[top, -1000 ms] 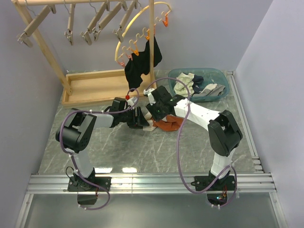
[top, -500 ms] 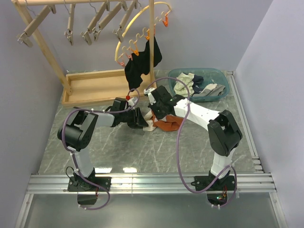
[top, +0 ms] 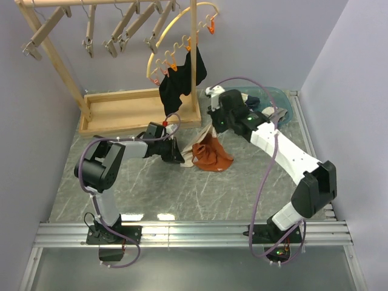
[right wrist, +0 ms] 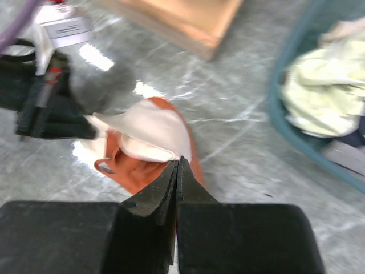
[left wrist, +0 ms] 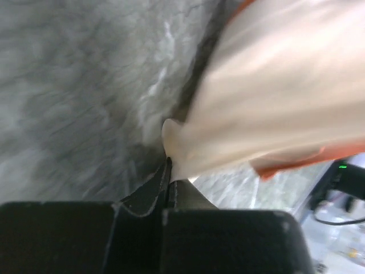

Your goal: Clip the underwear to the hanger

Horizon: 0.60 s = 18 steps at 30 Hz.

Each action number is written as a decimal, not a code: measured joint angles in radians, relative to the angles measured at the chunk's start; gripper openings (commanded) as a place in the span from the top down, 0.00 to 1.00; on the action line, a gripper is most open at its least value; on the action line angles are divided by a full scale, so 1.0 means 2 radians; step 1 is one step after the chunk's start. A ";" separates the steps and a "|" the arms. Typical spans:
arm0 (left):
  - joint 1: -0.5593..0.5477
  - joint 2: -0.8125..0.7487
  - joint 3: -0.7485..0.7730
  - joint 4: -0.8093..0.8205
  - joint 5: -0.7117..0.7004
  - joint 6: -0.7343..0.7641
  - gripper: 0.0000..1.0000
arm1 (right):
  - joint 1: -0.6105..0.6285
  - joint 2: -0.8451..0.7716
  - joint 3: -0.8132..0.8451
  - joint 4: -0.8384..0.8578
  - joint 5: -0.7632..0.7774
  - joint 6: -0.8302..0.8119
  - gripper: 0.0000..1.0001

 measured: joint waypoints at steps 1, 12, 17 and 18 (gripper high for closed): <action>0.000 -0.006 0.004 -0.015 -0.009 0.013 1.00 | -0.009 -0.006 0.000 -0.001 -0.001 -0.002 1.00; 0.002 -0.121 0.014 -0.112 -0.076 0.157 1.00 | -0.071 -0.055 -0.015 -0.019 -0.043 -0.023 1.00; 0.001 -0.128 0.018 -0.149 -0.088 0.205 1.00 | -0.073 -0.062 -0.032 -0.022 -0.062 -0.024 1.00; 0.001 -0.130 0.021 -0.158 -0.092 0.219 1.00 | -0.075 -0.062 -0.032 -0.023 -0.065 -0.025 1.00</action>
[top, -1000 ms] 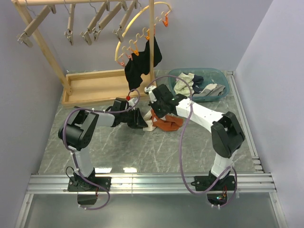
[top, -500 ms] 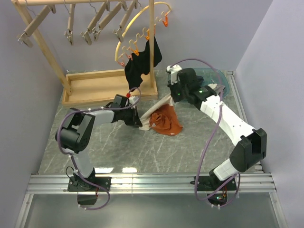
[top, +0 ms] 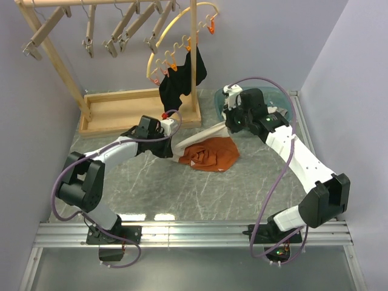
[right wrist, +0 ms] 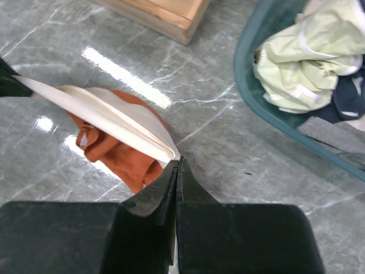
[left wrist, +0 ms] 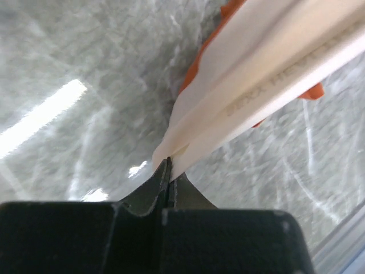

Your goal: Clip the underwear to the hanger

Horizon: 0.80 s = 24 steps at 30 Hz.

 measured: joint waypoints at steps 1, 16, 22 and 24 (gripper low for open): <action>-0.001 -0.003 0.005 -0.009 -0.006 0.012 1.00 | -0.003 0.000 0.000 0.000 -0.002 -0.002 1.00; -0.014 -0.130 0.162 -0.139 -0.045 0.153 1.00 | -0.064 -0.125 0.033 -0.041 -0.056 -0.053 1.00; -0.044 -0.195 0.160 -0.213 -0.047 0.183 1.00 | -0.064 -0.216 -0.004 -0.056 -0.091 -0.075 1.00; -0.058 -0.228 0.152 -0.236 -0.046 0.194 1.00 | -0.064 -0.243 -0.021 -0.070 -0.105 -0.084 1.00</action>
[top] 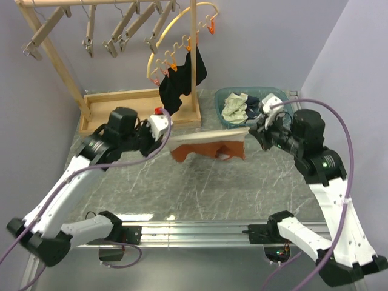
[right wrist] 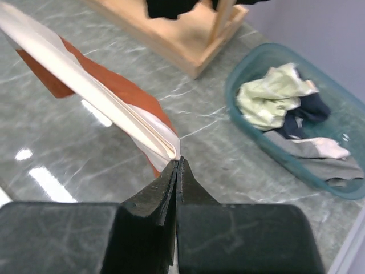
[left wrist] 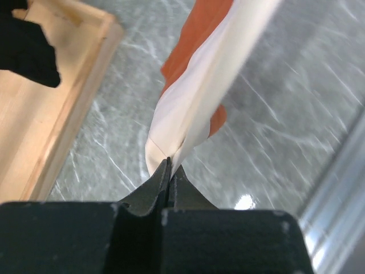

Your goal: Clip the underwear to the hanger

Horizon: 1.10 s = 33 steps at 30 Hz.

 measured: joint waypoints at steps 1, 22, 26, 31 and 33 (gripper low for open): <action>-0.008 -0.021 -0.003 -0.018 0.002 0.006 1.00 | 0.000 -0.015 -0.007 -0.012 -0.008 -0.006 1.00; -0.027 0.000 -0.200 -0.064 0.034 0.053 1.00 | 0.024 0.109 -0.189 0.028 -0.073 -0.002 1.00; -0.013 0.103 -0.197 0.019 0.006 0.044 1.00 | 0.023 0.212 -0.189 0.098 -0.026 0.006 1.00; 0.016 0.228 -0.141 0.081 -0.012 0.032 0.93 | 0.023 0.295 -0.154 0.145 0.014 0.017 1.00; 0.024 0.264 -0.118 0.100 -0.019 0.026 0.86 | 0.023 0.331 -0.124 0.150 0.027 0.026 0.84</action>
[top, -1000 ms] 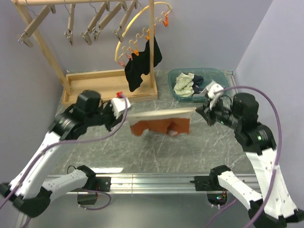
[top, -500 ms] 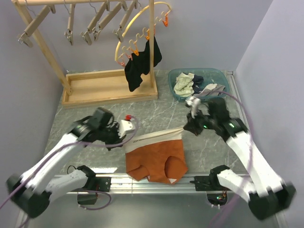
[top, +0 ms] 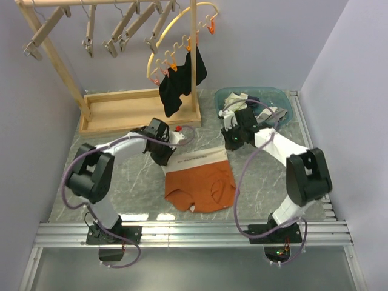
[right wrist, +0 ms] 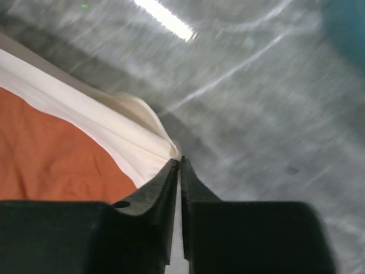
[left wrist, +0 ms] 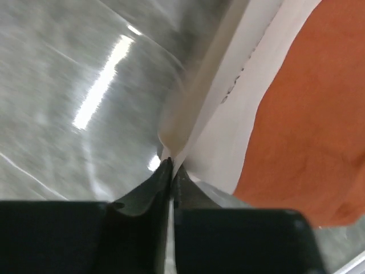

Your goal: Clip the underwear to the hanger

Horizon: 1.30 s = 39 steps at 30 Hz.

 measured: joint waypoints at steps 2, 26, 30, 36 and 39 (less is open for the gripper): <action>0.010 0.030 0.022 0.010 -0.007 -0.006 0.66 | 0.000 0.032 0.032 0.002 0.016 0.010 0.72; -0.333 -0.228 -0.119 -0.008 0.058 0.060 0.37 | 0.049 -0.005 0.008 -0.148 -0.126 0.034 0.68; -0.406 -0.158 -0.110 0.016 0.006 0.033 0.41 | 0.059 0.035 0.026 -0.126 -0.151 0.056 0.70; -0.423 -0.077 -0.088 0.047 -0.068 0.010 0.44 | 0.083 0.063 0.040 -0.101 -0.176 0.076 0.71; -0.423 -0.062 -0.078 0.059 -0.097 0.009 0.46 | 0.090 0.072 0.044 -0.090 -0.185 0.083 0.71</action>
